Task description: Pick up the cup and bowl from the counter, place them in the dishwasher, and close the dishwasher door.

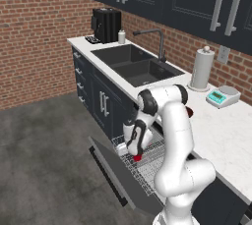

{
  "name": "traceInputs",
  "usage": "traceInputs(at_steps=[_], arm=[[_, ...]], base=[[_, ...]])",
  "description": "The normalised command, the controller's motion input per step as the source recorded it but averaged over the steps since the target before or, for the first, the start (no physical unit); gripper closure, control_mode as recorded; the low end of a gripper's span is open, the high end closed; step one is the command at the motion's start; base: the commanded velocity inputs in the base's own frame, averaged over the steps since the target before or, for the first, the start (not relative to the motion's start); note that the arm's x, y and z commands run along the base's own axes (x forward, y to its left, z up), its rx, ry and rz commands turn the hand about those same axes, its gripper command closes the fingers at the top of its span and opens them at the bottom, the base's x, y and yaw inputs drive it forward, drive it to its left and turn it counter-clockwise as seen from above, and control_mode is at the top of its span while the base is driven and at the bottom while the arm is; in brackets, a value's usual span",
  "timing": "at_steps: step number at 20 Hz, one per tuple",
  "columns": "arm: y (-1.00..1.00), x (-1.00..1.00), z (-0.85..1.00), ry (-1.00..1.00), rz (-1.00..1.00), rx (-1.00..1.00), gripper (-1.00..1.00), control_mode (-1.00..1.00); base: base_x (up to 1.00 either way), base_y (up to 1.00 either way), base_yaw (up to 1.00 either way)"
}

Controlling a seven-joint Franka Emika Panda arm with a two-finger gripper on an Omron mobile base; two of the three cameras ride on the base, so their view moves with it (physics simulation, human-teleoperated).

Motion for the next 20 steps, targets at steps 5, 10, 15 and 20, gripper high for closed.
traceInputs(at_steps=[5, 10, 15, 20], arm=[[-0.03, 0.40, -0.48, 0.00, 0.01, 0.00, 1.00, -1.00], [-0.01, 0.24, -0.52, 0.00, 0.00, 0.00, 1.00, -1.00], [0.00, 0.12, -0.52, 0.01, 0.00, 0.00, 1.00, -1.00], [0.00, 0.06, -0.55, 0.02, 0.00, 0.00, 1.00, -1.00]], base=[[0.00, 0.00, 0.00], [0.00, 0.00, 0.00], [0.00, 0.00, 0.00], [0.00, 0.00, 0.00]])
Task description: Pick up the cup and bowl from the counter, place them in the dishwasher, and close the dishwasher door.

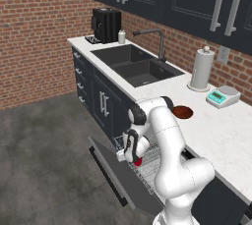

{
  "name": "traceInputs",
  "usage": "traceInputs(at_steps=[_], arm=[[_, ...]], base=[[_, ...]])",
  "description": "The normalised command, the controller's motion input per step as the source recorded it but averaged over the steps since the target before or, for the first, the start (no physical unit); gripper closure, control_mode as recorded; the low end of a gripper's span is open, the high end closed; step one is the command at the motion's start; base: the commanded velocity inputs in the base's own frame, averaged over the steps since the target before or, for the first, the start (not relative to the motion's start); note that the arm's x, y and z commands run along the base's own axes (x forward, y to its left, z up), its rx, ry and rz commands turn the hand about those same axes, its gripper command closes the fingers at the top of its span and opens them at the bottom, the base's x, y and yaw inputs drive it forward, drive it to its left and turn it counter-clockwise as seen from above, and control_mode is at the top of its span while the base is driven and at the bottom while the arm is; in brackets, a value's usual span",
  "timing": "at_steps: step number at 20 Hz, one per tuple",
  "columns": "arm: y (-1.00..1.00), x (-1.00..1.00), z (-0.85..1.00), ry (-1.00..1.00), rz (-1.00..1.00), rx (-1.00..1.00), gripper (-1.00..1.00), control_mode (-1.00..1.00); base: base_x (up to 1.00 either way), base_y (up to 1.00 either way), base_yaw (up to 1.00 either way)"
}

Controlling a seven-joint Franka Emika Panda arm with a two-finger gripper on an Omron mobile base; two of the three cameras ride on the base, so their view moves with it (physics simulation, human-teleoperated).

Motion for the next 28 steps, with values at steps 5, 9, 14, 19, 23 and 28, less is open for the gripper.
traceInputs(at_steps=[5, 9, 14, 19, 23, 28], arm=[[0.14, -0.12, -0.43, 0.02, 0.00, 0.00, 1.00, -1.00], [0.30, -0.27, -0.12, 0.02, 0.00, 0.00, -1.00, -1.00], [0.04, -0.12, 0.12, 0.00, 0.00, 0.00, -1.00, -1.00], [-0.01, -0.19, 0.53, -0.06, 0.00, 0.02, -1.00, -1.00], [-0.01, -0.35, 0.94, -0.11, 0.00, 0.04, -1.00, -1.00], [0.00, -0.30, 1.00, -0.08, 0.00, 0.03, -1.00, -1.00]], base=[[0.00, 0.00, 0.00], [0.00, 0.00, 0.00], [0.00, 0.00, 0.00], [0.00, 0.00, 0.00], [0.00, 0.00, 0.00], [0.00, 0.00, 0.00]])
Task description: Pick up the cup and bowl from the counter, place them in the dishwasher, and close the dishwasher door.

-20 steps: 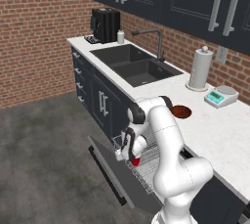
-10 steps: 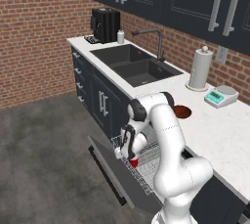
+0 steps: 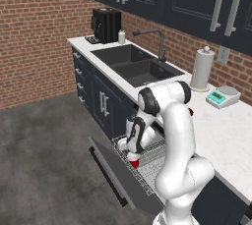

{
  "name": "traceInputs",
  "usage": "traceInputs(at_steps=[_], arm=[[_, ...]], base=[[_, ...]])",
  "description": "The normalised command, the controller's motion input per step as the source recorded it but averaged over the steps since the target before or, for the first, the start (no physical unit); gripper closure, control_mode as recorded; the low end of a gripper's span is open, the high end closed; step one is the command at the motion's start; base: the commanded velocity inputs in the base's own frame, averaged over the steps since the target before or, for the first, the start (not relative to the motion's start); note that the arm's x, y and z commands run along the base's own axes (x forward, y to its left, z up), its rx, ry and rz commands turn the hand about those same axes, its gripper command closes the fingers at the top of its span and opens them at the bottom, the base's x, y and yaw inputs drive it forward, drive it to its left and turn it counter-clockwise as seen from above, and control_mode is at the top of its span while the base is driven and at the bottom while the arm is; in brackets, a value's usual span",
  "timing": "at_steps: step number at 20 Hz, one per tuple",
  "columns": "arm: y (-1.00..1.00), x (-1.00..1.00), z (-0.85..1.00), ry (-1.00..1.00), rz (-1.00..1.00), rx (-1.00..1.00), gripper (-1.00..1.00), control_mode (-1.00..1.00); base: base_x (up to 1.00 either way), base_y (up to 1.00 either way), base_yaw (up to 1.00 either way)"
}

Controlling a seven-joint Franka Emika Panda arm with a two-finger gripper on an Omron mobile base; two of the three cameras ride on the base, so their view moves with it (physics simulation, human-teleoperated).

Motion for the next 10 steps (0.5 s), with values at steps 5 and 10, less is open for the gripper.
traceInputs(at_steps=[5, 10], arm=[[0.00, -0.18, 1.00, -0.12, 0.00, 0.06, -1.00, -1.00], [0.00, -0.01, 1.00, -0.18, 0.00, 0.09, -1.00, -1.00]], base=[[0.00, 0.00, 0.00], [0.00, 0.00, 0.00]])
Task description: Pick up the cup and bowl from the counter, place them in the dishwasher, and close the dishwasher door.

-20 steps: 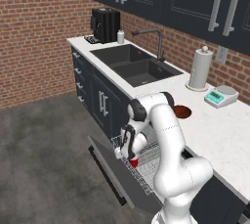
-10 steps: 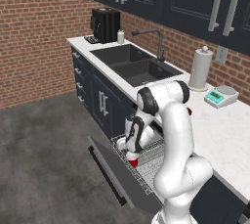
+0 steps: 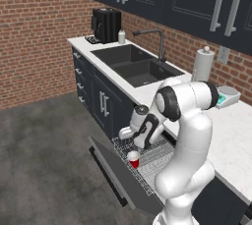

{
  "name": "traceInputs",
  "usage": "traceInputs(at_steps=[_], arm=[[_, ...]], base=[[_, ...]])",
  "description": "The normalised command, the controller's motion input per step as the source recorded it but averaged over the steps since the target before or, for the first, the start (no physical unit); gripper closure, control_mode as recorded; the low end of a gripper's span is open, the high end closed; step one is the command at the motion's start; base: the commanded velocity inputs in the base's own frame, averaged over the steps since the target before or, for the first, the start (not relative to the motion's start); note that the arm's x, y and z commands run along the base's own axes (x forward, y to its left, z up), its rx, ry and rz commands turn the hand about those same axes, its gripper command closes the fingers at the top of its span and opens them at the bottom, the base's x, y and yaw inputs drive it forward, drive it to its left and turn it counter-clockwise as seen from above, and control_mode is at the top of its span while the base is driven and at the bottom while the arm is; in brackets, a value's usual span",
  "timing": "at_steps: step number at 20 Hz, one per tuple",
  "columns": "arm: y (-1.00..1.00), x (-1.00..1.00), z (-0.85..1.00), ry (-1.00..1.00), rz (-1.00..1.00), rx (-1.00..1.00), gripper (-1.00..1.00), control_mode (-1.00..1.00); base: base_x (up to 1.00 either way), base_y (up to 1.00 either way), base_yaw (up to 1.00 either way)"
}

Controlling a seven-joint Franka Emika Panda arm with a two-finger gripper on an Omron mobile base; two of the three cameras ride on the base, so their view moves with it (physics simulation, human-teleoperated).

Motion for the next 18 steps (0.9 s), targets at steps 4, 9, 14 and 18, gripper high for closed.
traceInputs(at_steps=[4, 9, 14, 18], arm=[[0.06, -0.01, 1.00, -0.09, 0.00, 0.06, -1.00, -1.00], [0.06, 0.00, 1.00, 0.02, 0.00, 0.00, -1.00, -1.00], [0.00, 0.00, 1.00, 0.10, 0.00, 0.00, -1.00, -1.00], [0.00, 0.00, 1.00, 0.18, 0.00, 0.00, -1.00, -1.00]], base=[[0.00, 0.00, 0.00], [0.00, 0.00, 0.00], [0.00, 0.00, 0.00], [0.00, 0.00, 0.00]])
